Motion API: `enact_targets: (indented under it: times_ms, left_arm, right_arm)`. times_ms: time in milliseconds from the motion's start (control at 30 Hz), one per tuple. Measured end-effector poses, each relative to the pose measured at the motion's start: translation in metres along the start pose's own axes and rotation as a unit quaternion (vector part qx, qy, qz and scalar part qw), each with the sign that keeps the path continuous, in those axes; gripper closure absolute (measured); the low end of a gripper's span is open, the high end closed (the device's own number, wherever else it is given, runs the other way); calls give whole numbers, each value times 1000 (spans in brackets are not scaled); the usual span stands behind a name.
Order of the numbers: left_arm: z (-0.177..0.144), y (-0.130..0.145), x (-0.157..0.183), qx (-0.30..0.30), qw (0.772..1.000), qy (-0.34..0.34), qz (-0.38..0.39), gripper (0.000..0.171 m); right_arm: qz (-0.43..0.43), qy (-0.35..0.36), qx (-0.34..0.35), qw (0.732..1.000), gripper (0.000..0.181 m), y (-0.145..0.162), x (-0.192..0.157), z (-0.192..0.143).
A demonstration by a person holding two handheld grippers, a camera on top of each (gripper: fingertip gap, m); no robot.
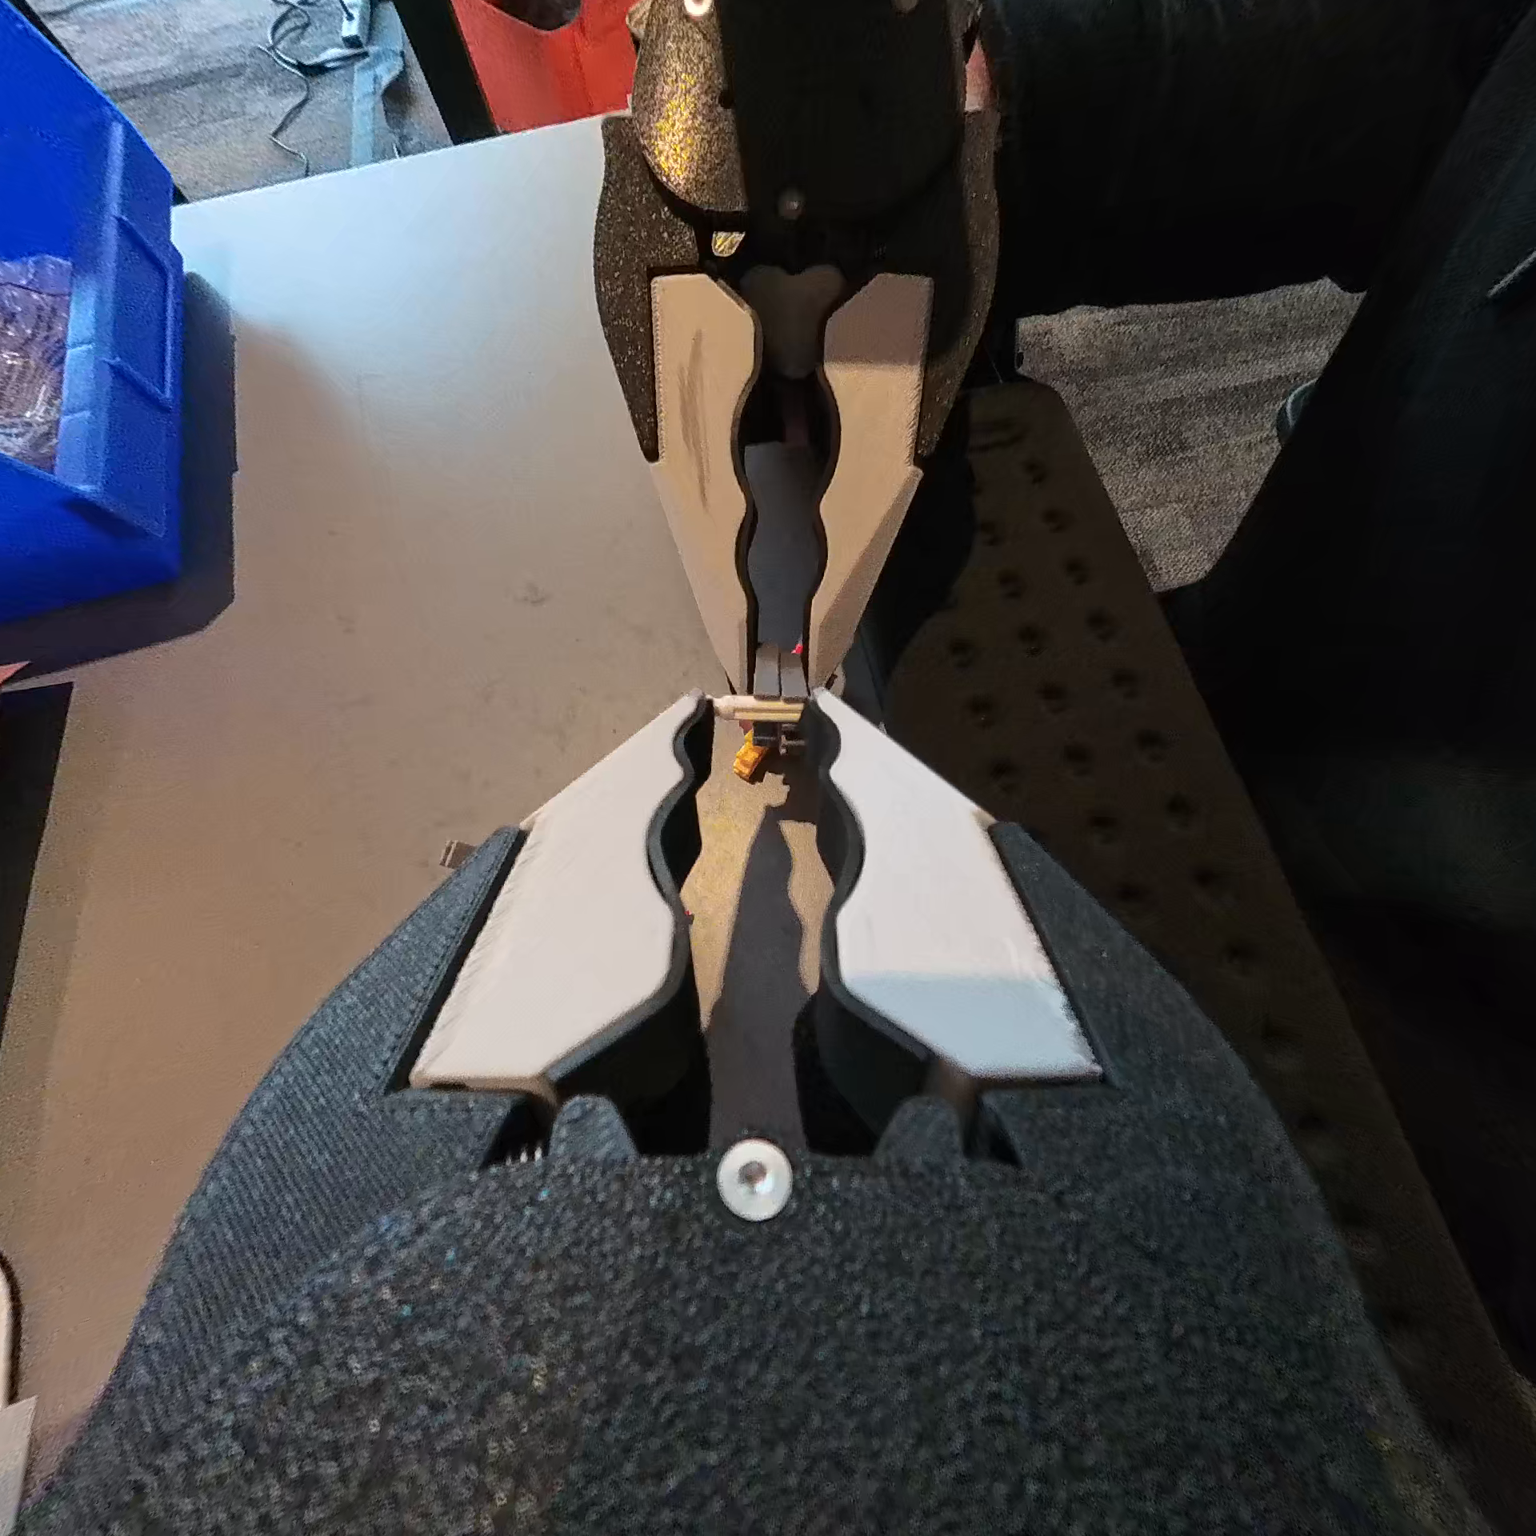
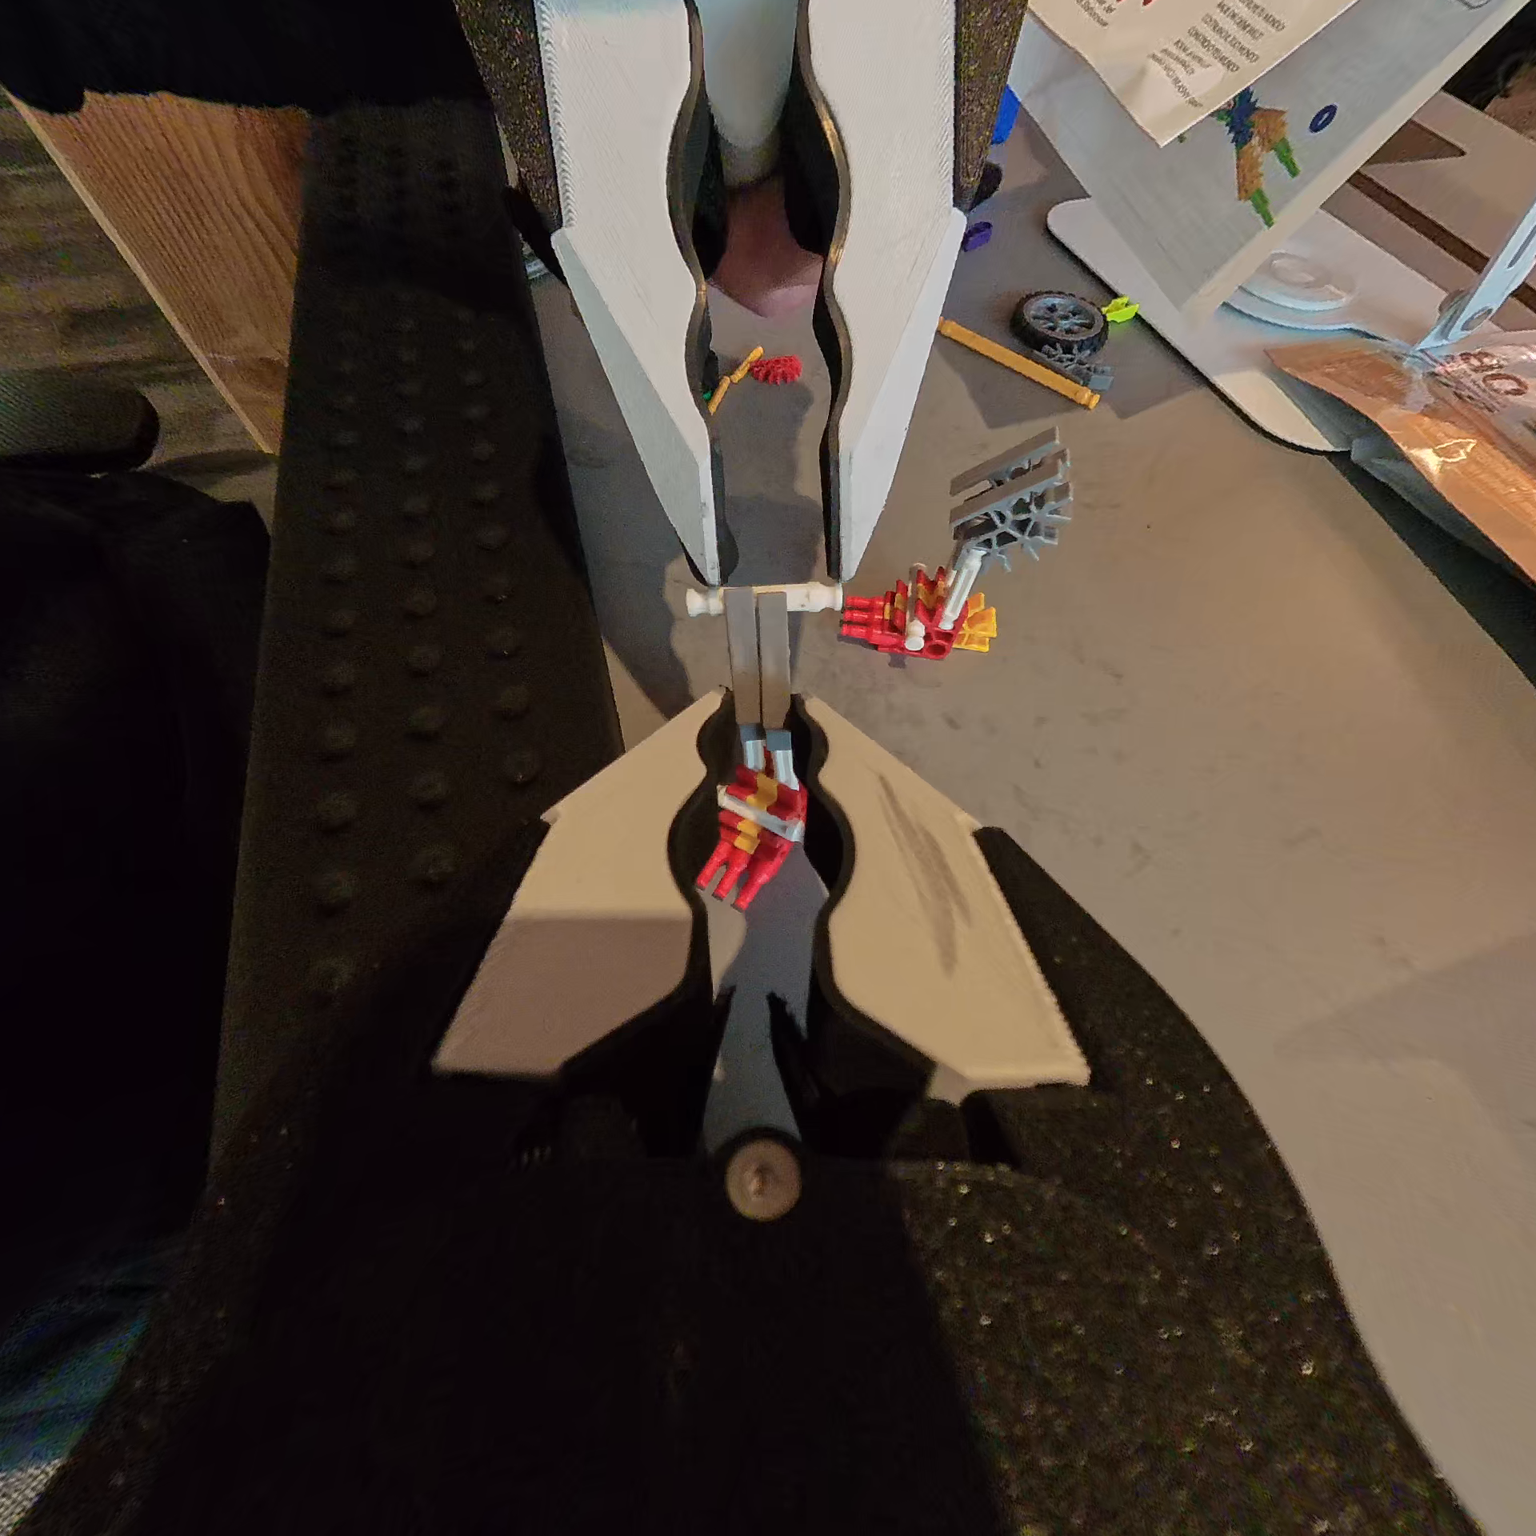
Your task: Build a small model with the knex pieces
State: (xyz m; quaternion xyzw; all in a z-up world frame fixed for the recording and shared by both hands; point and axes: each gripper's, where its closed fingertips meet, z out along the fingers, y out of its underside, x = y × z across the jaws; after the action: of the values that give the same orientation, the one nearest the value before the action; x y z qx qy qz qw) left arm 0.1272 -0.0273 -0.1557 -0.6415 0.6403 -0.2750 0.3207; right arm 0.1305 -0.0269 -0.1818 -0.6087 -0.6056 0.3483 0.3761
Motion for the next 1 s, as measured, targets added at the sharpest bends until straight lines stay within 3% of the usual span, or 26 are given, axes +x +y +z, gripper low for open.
enact_targets:
  times_ms: [133,333,1000]
  left_arm:
    - [1,-1,2,-10,1000,-3,20,160]
    - [0,0,-4,-15,1000,-22,17,149]
    - [3,2,-1,-49,999,17,14,158]
  right_arm:
    - [5,1,1,1000,169,0,1,0]
    - [4,1,2,1000,169,0,1,0]
    - [0,-3,-3,1000,170,0,0,-1]
